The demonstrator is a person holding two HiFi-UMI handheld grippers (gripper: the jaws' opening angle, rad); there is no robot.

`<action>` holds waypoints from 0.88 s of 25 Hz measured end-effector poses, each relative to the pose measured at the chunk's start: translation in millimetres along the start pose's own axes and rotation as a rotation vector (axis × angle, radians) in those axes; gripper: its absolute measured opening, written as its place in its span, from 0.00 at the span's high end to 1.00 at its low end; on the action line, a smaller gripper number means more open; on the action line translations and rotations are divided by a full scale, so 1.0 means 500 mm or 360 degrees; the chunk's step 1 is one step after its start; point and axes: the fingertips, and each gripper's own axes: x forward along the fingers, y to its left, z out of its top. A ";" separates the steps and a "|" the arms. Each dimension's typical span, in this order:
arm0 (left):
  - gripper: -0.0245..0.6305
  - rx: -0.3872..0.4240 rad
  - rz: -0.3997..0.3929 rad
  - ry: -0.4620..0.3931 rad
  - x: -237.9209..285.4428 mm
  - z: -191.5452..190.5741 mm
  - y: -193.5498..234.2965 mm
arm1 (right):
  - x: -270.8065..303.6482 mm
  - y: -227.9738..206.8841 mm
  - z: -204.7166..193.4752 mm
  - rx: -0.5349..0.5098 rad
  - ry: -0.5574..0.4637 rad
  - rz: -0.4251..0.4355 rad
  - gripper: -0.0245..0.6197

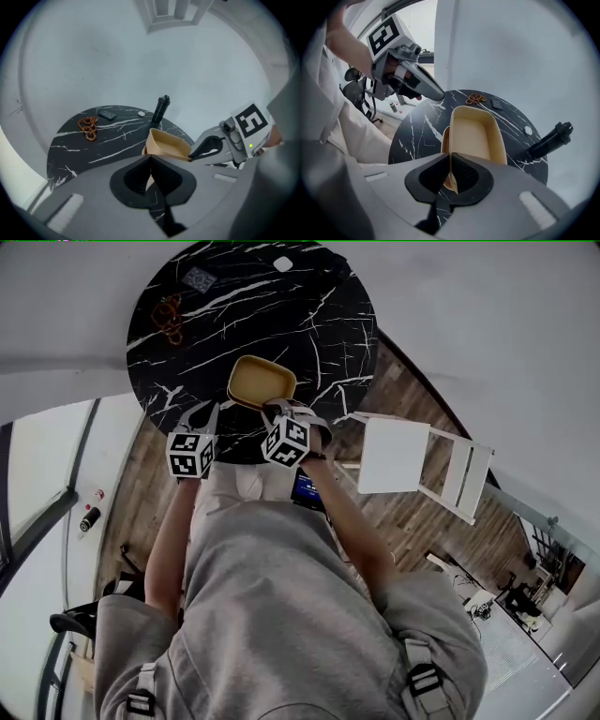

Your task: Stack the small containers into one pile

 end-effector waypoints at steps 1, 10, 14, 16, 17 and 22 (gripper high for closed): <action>0.96 0.0011 0.0038 -0.0018 0.005 0.010 0.009 | 0.002 0.005 0.003 0.0030 -0.0007 0.0022 0.91; 0.94 0.0044 -0.0027 0.0017 0.073 0.048 0.018 | 0.006 0.040 -0.018 0.0064 0.0019 0.0115 0.79; 0.90 0.0081 -0.0131 0.0094 0.101 0.047 -0.002 | -0.035 -0.003 -0.013 0.0395 -0.0243 0.0135 0.74; 0.88 0.0088 -0.0195 0.0136 0.111 0.046 -0.009 | -0.051 -0.053 -0.034 0.0647 -0.0343 0.0083 0.74; 0.87 0.0093 -0.0231 0.0163 0.117 0.044 -0.012 | -0.053 -0.078 -0.053 0.0735 -0.0354 0.0045 0.74; 0.86 0.0192 -0.0366 0.0321 0.149 0.026 -0.025 | -0.030 -0.118 -0.134 0.0974 -0.0306 0.0043 0.74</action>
